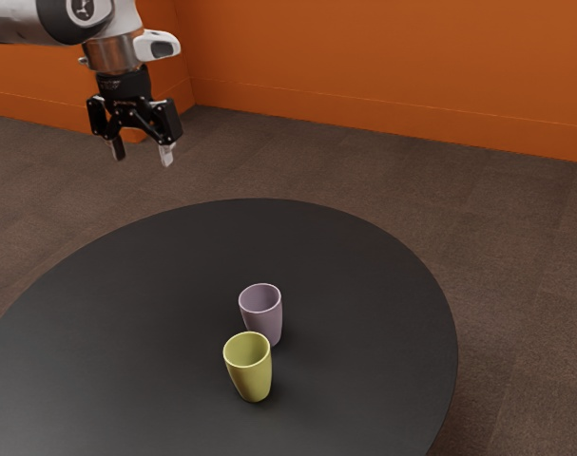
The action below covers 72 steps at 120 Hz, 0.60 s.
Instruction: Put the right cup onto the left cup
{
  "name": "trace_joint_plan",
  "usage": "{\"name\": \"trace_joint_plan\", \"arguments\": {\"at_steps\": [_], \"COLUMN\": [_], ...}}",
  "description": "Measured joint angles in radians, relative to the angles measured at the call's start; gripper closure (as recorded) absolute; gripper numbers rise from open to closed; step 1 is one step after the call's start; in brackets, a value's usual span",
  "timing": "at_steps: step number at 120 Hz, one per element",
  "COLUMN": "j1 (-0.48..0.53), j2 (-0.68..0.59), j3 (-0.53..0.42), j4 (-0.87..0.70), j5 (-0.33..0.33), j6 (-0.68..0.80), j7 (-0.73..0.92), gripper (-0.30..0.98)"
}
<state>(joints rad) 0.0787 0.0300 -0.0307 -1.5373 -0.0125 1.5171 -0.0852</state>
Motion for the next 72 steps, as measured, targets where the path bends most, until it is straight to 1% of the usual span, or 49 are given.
{"name": "trace_joint_plan", "arguments": {"at_steps": [33,53,72], "j1": [-0.046,-0.056,-0.05], "j2": [0.0,-0.001,-0.013], "j3": [0.0,-0.022,-0.053], "j4": [0.003,-0.003,-0.073], "j5": [-0.003,-0.006,-0.012], "j6": [0.012,0.01,0.024], "j7": [-0.001,0.002,0.004], "gripper": [0.0,0.0,0.0]}}
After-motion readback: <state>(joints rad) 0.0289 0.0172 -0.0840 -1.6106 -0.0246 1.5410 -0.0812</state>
